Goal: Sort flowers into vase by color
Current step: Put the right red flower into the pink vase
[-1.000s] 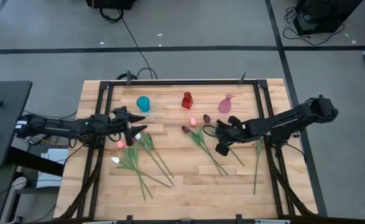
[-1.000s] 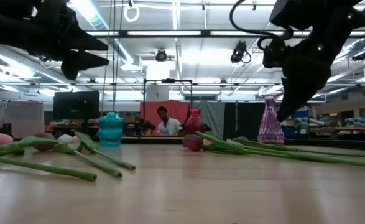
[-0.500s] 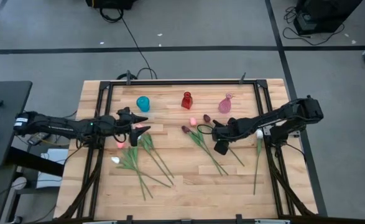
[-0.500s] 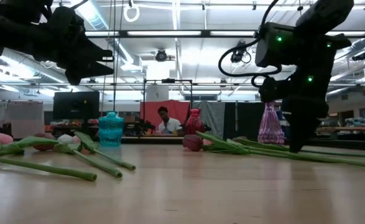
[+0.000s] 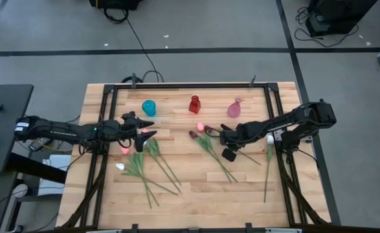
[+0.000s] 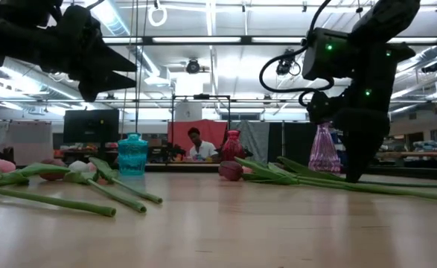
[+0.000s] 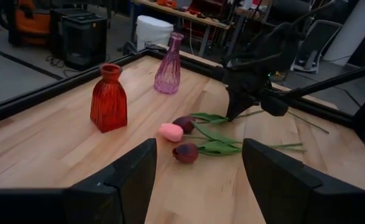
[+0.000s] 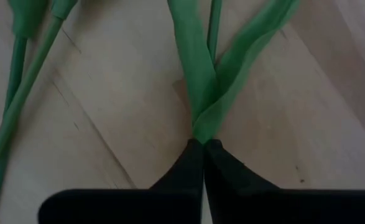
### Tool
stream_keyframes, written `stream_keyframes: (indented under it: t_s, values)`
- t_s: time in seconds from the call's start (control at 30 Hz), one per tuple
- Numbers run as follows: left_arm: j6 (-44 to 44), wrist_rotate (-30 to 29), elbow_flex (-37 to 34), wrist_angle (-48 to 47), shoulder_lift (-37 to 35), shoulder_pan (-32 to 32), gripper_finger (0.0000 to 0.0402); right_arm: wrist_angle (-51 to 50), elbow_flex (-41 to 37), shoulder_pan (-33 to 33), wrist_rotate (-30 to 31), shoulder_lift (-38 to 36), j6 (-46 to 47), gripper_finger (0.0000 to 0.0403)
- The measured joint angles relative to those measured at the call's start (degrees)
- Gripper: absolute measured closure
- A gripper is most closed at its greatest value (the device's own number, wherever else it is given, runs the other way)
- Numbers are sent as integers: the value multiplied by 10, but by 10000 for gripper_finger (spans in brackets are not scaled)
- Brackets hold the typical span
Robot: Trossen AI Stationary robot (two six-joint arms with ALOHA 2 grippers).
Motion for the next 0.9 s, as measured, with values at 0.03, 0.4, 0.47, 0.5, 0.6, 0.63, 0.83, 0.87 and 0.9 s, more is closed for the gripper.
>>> stream_keyframes:
  t_s: [0.03,0.4,0.47,0.5,0.6,0.63,0.83,0.87,0.9]
  values:
    - [0,0,0,1,0,0,158,1,-1,-2,-2,-3,0,388]
    - [4,0,0,5,0,0,158,51,-4,-15,18,-117,-47,400]
    - [5,0,0,4,0,0,158,70,-3,-18,31,-140,-60,400]
    - [5,0,0,4,0,0,158,76,-3,-20,32,-148,-66,400]
    - [5,0,0,4,0,0,158,111,-3,-21,47,-171,-95,401]
    - [6,0,0,4,1,0,158,130,-3,-21,65,-179,-107,401]
    - [13,-8,-1,5,2,0,158,240,-3,-40,161,-214,-192,400]
    - [13,-8,-1,5,3,0,158,250,-3,-49,176,-224,-210,400]
    - [13,-8,0,5,2,0,158,256,-3,-60,193,-235,-227,400]
